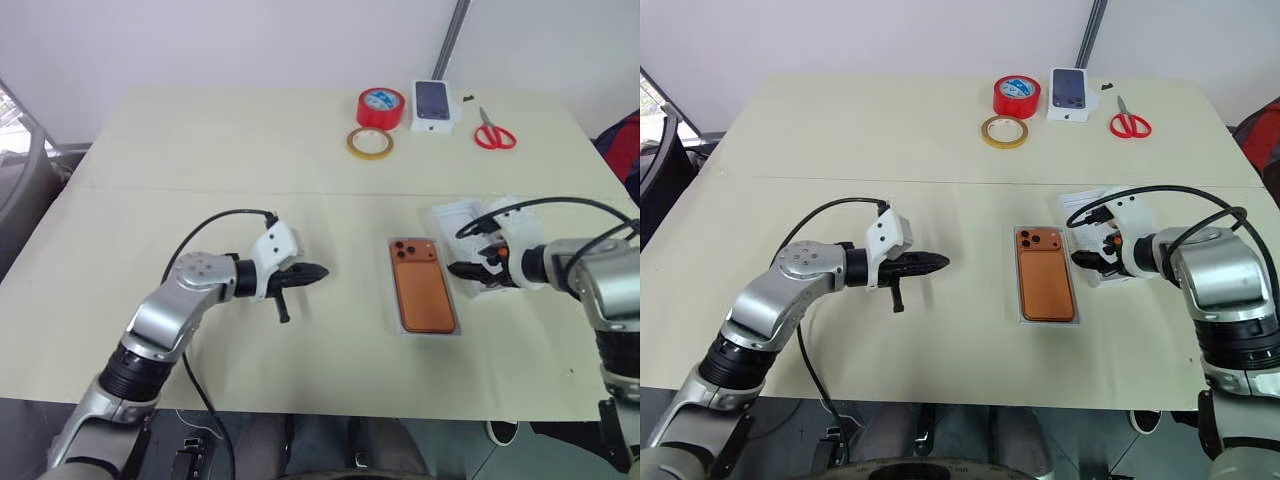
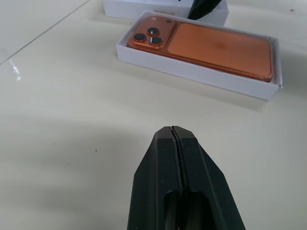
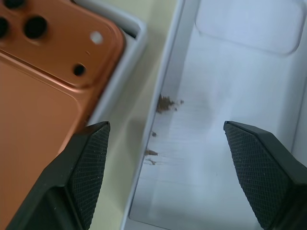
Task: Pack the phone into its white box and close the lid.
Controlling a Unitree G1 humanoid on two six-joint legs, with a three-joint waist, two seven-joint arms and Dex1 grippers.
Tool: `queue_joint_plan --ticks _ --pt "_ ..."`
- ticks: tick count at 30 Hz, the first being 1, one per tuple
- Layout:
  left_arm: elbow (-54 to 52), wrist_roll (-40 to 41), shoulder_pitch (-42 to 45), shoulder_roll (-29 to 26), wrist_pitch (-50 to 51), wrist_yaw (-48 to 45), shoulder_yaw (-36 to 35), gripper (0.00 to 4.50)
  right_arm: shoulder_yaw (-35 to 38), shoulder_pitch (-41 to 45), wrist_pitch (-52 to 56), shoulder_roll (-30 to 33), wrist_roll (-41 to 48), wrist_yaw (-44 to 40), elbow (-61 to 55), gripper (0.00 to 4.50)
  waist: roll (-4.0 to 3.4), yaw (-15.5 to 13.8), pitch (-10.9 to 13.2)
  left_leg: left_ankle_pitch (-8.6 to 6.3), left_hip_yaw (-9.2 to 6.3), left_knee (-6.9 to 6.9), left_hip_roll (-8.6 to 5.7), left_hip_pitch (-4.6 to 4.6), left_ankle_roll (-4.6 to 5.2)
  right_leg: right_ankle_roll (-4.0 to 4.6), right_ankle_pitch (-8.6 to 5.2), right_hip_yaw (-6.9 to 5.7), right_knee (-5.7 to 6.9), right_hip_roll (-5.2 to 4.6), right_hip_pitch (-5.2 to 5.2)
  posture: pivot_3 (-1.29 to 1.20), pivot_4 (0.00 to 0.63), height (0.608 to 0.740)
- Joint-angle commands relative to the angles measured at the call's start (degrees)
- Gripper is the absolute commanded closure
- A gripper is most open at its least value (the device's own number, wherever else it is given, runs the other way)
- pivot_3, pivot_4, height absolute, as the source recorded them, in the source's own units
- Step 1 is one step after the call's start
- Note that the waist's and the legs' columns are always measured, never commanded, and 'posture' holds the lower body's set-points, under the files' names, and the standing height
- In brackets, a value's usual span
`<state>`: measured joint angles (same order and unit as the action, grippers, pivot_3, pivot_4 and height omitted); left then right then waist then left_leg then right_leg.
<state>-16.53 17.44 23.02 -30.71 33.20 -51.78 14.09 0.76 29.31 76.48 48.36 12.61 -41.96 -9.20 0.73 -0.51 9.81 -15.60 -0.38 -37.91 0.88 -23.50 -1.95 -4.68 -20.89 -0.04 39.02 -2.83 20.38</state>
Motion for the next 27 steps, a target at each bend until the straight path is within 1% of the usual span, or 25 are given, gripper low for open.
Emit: queue_joint_plan --ticks 1,4,7,11,13,14,17,19,22,25,27 --pt "-3.7 1.0 -0.5 0.7 -1.0 0.1 0.0 4.5 -0.7 2.9 -1.7 0.0 0.5 0.8 2.3 0.55 0.0 0.1 0.0 0.0 0.0 0.0 0.0 0.0 0.0 0.0 0.0 0.0 0.01 0.0 0.01 0.0 0.15 0.74" --pt "-5.0 1.5 -1.3 0.6 -1.3 -0.3 -0.2 4.5 -1.8 4.5 -2.1 -0.6 0.4 1.6 5.0 0.55 0.0 0.2 0.0 0.0 0.0 0.0 0.03 0.0 0.0 0.0 0.0 0.0 0.02 0.03 0.02 0.0 0.15 0.74" --pt "-5.8 1.8 -2.1 0.1 -2.6 -1.3 -0.3 4.5 -3.5 6.4 -2.3 -0.9 0.0 2.4 7.7 1.29 -0.01 0.3 0.0 0.0 0.01 0.0 0.03 0.0 0.0 0.0 0.0 0.0 0.02 0.03 0.02 0.0 0.15 0.74" --pt "-5.2 1.0 -2.7 -0.3 -3.9 -1.7 0.0 4.5 -4.0 8.1 -0.7 -1.0 0.9 2.5 8.7 3.23 -0.01 0.3 0.0 0.0 0.01 0.0 0.05 0.0 0.0 0.0 0.0 0.0 0.03 0.04 0.03 0.0 0.15 0.74" --pt "-5.0 0.8 -2.9 -0.3 -4.3 -1.6 0.1 4.5 -3.4 8.6 0.2 -1.1 1.4 2.7 8.5 4.39 -0.01 0.2 0.0 0.0 0.01 0.0 0.04 0.0 0.01 0.0 0.0 0.01 0.03 0.04 0.03 0.0 0.15 0.74" --pt "-5.0 0.8 -3.0 -0.3 -4.5 -1.5 0.1 4.5 -3.0 8.8 0.8 -1.1 1.6 2.9 8.3 4.46 -0.01 0.1 0.0 -0.01 0.01 0.0 0.04 0.0 0.01 0.0 0.0 0.0 0.03 0.03 0.03 0.0 0.15 0.74" --pt "-4.7 0.1 -3.6 -0.5 -5.1 -0.9 -0.1 4.5 0.3 9.9 3.7 -1.4 3.0 4.1 6.4 4.46 -0.02 0.2 0.0 -0.01 0.01 0.0 0.04 0.0 0.01 0.0 0.0 0.01 0.03 0.03 0.03 0.0 0.15 0.74" --pt "-3.5 -0.2 -4.0 -0.7 -5.5 0.1 -1.5 4.5 4.2 11.4 6.6 -1.8 5.1 4.2 3.8 4.46 -0.07 0.2 0.0 -0.01 0.01 0.0 0.04 -0.01 0.01 0.0 0.0 0.01 0.03 0.03 0.04 0.0 0.15 0.74" --pt "-0.6 -0.1 -3.8 -0.5 -5.7 2.2 -4.4 4.5 11.7 14.6 14.4 -4.0 11.4 2.3 -0.6 4.46 -0.19 0.4 0.1 -0.01 0.01 0.02 0.05 -0.01 0.02 0.0 0.0 0.01 0.05 0.04 0.05 0.0 0.15 0.74" --pt "2.8 -0.5 -3.3 -0.8 -6.4 3.5 -6.3 4.5 17.1 15.6 16.0 -5.3 25.5 2.4 -3.0 4.46 -0.19 0.5 0.1 -0.01 0.01 0.05 0.08 0.0 0.02 0.0 0.0 0.01 0.05 0.07 0.08 0.0 0.15 0.74" --pt "4.6 -0.9 -2.7 -0.8 -7.2 3.7 -6.8 4.5 19.0 15.6 16.0 -6.2 37.9 7.3 -1.7 4.46 -0.18 0.5 0.1 -0.02 0.01 0.05 0.08 -0.01 0.04 0.0 0.0 0.01 0.04 0.06 0.06 0.0 0.15 0.74"
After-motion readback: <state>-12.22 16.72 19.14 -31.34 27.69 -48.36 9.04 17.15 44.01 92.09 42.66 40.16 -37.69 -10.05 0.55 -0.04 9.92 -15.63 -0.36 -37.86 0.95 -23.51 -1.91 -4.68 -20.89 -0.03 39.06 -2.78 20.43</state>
